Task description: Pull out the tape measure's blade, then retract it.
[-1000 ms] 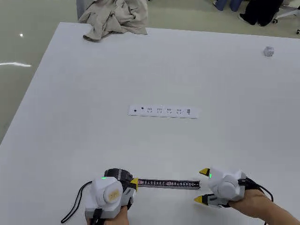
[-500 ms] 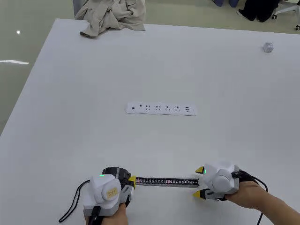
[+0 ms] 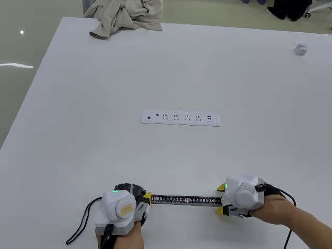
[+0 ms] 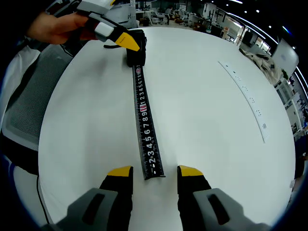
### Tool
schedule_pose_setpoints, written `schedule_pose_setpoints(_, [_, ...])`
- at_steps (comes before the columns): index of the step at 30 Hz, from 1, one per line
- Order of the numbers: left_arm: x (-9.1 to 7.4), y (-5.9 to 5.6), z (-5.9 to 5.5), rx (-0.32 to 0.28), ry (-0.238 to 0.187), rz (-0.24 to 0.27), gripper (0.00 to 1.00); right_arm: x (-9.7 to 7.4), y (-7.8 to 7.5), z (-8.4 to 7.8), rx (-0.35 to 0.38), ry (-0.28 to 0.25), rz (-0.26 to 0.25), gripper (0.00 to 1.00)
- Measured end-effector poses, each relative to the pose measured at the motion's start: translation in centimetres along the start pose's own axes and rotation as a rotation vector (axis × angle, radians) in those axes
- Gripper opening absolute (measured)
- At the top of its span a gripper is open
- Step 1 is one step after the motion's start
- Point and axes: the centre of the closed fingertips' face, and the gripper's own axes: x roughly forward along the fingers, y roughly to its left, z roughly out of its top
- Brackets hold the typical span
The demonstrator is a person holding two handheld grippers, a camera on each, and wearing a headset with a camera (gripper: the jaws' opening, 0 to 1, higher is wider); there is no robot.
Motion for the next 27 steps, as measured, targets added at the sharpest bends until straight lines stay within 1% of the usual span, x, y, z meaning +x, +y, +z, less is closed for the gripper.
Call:
schedule_pose_setpoints(7, [0.34, 0.22, -0.04, -0.003, 0.002, 0.004, 0.64, 0.18, 0.04, -0.29, -0.005, 0.008, 0.017, 0.31])
schedule_pose_setpoints(12, [0.56, 0.32, -0.14, -0.008, 0.004, 0.006, 0.63, 0.22, 0.12, -0.15, -0.007, 0.011, 0.031, 0.3])
schedule_pose_setpoints(14, [0.57, 0.34, -0.19, -0.007, 0.005, 0.007, 0.63, 0.32, 0.08, -0.16, -0.009, 0.012, 0.035, 0.29])
schedule_pose_setpoints(16, [0.53, 0.49, -0.1, -0.019, -0.004, 0.012, 0.61, 0.3, 0.07, -0.11, -0.007, 0.013, 0.039, 0.28])
schedule_pose_setpoints(19, [0.55, 0.45, -0.17, -0.008, -0.001, 0.011, 0.61, 0.24, 0.04, -0.06, -0.001, 0.012, 0.04, 0.27])
schedule_pose_setpoints(20, [0.57, 0.48, -0.16, -0.015, -0.003, 0.011, 0.61, 0.31, -0.03, -0.11, -0.001, 0.013, 0.04, 0.27])
schedule_pose_setpoints(27, [0.41, 0.46, -0.21, -0.016, -0.005, 0.013, 0.61, 0.21, 0.19, -0.01, -0.02, 0.019, 0.048, 0.22])
